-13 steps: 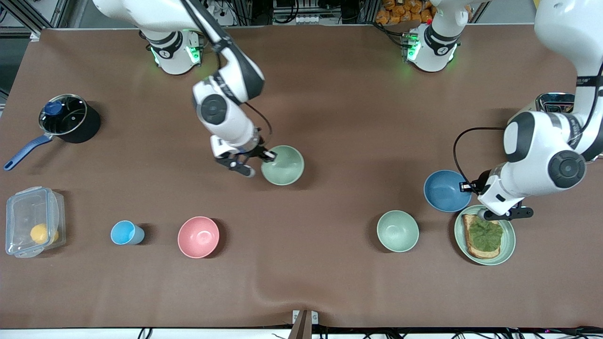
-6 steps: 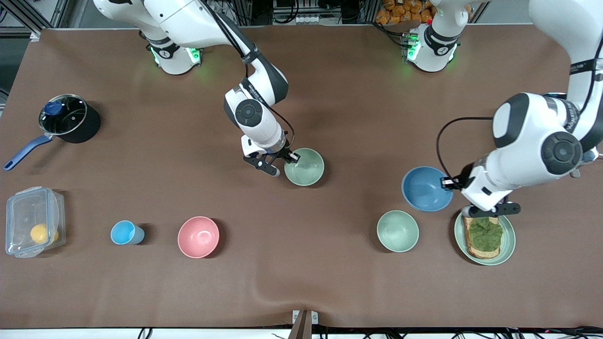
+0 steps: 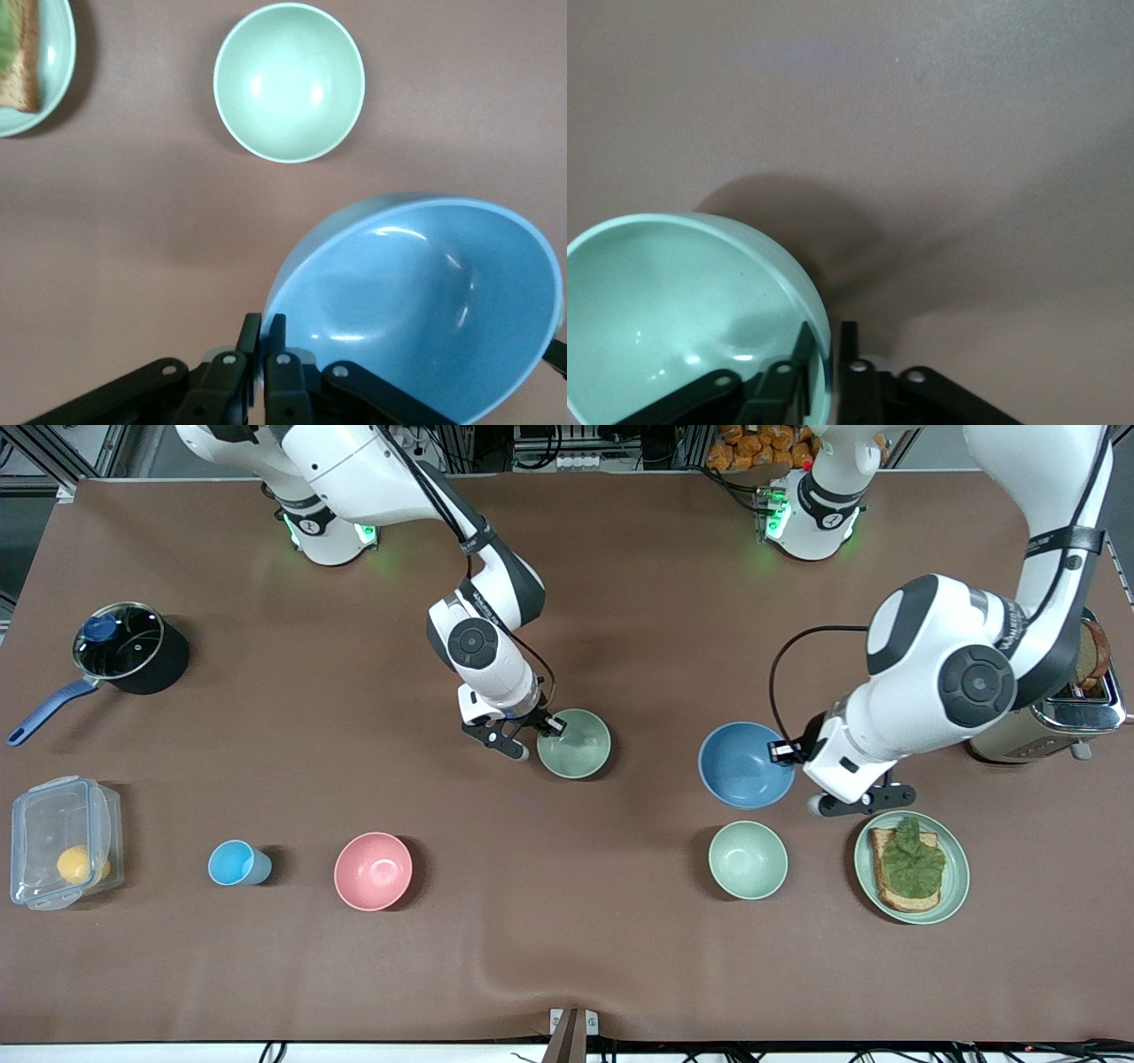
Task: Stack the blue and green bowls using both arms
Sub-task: 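Carry the blue bowl with the left gripper over the green bowl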
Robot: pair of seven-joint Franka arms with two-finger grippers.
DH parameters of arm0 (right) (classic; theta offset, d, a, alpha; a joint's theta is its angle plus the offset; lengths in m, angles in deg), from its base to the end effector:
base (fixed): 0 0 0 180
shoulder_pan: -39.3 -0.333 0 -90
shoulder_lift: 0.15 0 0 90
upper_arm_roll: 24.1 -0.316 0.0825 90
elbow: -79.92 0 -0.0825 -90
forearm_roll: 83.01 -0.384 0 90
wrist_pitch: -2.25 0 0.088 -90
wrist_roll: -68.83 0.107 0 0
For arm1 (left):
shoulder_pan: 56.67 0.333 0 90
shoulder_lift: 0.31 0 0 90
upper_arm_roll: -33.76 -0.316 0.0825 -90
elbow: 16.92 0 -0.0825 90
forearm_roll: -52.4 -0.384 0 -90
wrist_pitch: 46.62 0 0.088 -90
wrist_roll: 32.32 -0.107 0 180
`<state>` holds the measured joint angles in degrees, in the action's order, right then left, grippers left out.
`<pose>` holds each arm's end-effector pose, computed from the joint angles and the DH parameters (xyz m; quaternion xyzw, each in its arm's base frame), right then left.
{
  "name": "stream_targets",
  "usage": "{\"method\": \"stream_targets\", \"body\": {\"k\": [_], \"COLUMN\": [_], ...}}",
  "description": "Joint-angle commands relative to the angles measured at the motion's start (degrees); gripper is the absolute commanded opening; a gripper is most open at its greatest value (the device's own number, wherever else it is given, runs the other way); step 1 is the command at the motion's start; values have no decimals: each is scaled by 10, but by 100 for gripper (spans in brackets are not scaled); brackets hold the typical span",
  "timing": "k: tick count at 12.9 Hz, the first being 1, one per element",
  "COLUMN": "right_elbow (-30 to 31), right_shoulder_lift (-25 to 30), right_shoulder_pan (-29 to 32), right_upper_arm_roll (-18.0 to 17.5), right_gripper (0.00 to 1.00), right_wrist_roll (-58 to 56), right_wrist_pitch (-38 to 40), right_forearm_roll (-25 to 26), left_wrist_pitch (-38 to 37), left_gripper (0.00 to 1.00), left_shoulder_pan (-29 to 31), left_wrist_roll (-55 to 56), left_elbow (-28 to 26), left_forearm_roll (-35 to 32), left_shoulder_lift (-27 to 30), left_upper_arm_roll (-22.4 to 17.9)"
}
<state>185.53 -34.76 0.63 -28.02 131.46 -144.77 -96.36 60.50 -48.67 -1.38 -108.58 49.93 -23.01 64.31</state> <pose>0.4877 0.4392 0.2085 -0.9567 0.2713 0.0345 0.0996 0.6179 -0.2091 0.4228 0.9931 0.0793 -0.0674 0.0543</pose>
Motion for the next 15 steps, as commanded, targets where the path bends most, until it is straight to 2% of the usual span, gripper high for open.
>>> {"method": "stream_targets", "body": {"k": [1, 3, 7, 8, 13, 15], "right_elbow": [-14, -28, -86, -87, -81, -67], "right_shoulder_lift": [1, 14, 44, 49, 10, -5], "right_shoulder_pan": [-2, 12, 67, 80, 95, 97], "right_upper_arm_roll": [5, 6, 5, 4, 6, 7], "right_gripper": [100, 100, 100, 100, 100, 100], "right_wrist_roll": [23, 42, 79, 82, 119, 117], "right_wrist_pitch": [6, 46, 218, 233, 171, 153], "right_forearm_roll": [-2, -4, -9, -12, -156, -166], "left_wrist_pitch": [-9, -5, -4, -4, -4, 2], "left_gripper": [0, 0, 0, 0, 0, 0], "left_shoulder_pan": [2, -8, -42, -53, -85, -95], "left_wrist_roll": [52, 89, 151, 162, 235, 254], "left_elbow": [5, 6, 36, 45, 46, 46], "left_forearm_roll": [18, 33, 35, 35, 60, 57], "left_shoulder_lift": [-1, -3, -15, -22, -24, -26], "left_upper_arm_roll": [23, 27, 28, 28, 28, 28]}}
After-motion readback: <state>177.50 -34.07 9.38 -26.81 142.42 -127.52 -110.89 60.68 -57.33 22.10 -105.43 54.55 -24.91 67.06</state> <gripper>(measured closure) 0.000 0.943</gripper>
